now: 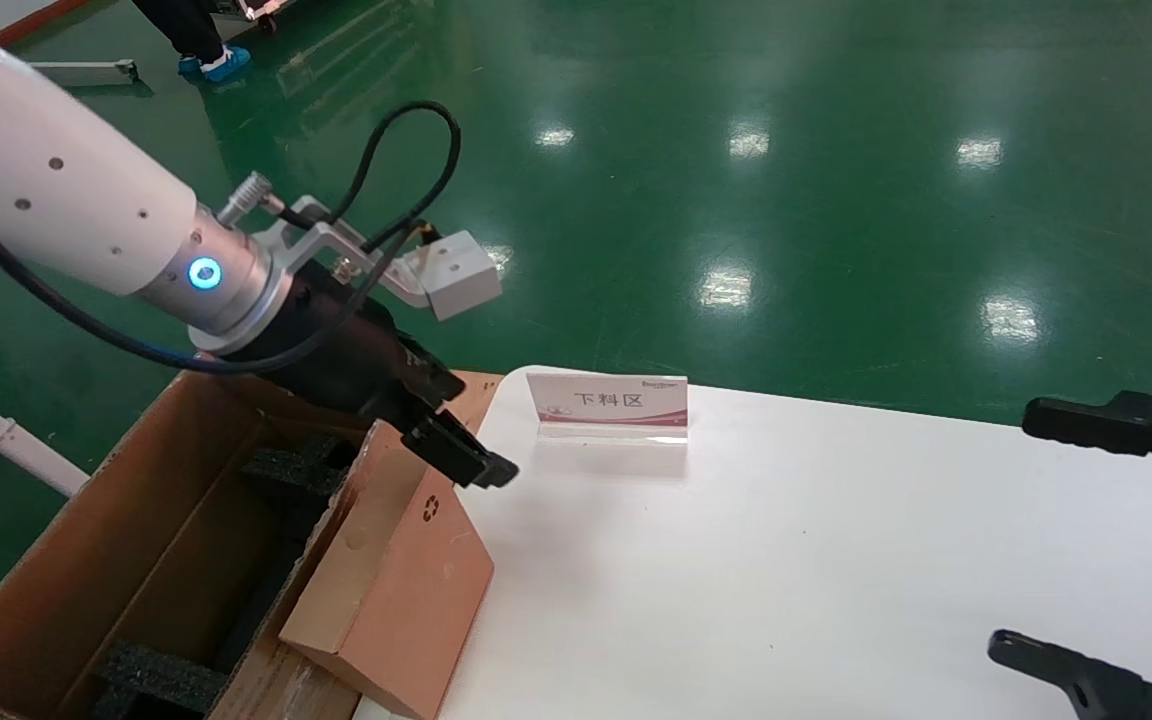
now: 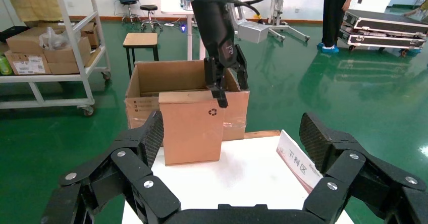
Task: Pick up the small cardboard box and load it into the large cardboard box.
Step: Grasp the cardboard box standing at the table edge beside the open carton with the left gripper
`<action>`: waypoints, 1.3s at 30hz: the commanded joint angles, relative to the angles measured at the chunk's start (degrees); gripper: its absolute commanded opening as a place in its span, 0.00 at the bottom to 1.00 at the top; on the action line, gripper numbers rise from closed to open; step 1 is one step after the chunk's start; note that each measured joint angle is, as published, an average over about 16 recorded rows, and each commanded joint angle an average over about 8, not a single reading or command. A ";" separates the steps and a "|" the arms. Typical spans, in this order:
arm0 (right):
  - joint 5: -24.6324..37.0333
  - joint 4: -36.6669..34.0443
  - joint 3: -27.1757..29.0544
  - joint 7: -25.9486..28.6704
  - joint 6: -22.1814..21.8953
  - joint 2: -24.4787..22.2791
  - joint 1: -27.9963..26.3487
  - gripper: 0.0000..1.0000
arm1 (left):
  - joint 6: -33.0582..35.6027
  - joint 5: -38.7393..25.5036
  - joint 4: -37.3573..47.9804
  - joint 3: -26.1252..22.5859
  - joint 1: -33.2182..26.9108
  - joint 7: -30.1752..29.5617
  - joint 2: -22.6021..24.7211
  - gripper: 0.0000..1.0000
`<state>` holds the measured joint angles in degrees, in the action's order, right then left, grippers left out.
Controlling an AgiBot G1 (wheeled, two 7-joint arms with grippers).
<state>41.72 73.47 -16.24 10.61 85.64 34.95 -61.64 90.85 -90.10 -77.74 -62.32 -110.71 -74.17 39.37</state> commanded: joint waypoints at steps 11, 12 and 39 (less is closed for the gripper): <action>-0.03 0.00 -0.05 -0.02 -0.02 -0.02 -0.01 1.00 | -0.36 2.45 -0.15 -18.31 -12.25 -11.44 1.19 1.00; -0.04 0.00 -0.05 -0.03 -0.02 -0.02 -0.01 1.00 | -0.42 2.87 -0.15 -19.48 -12.94 -11.89 1.27 1.00; -0.11 0.00 -0.16 -0.08 -0.07 -0.07 -0.03 1.00 | -2.83 9.70 -0.20 -38.38 -19.91 -17.14 1.70 1.00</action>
<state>41.61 73.47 -16.40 10.53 85.57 34.88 -61.67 88.04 -80.57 -77.93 -100.59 -130.50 -91.29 41.08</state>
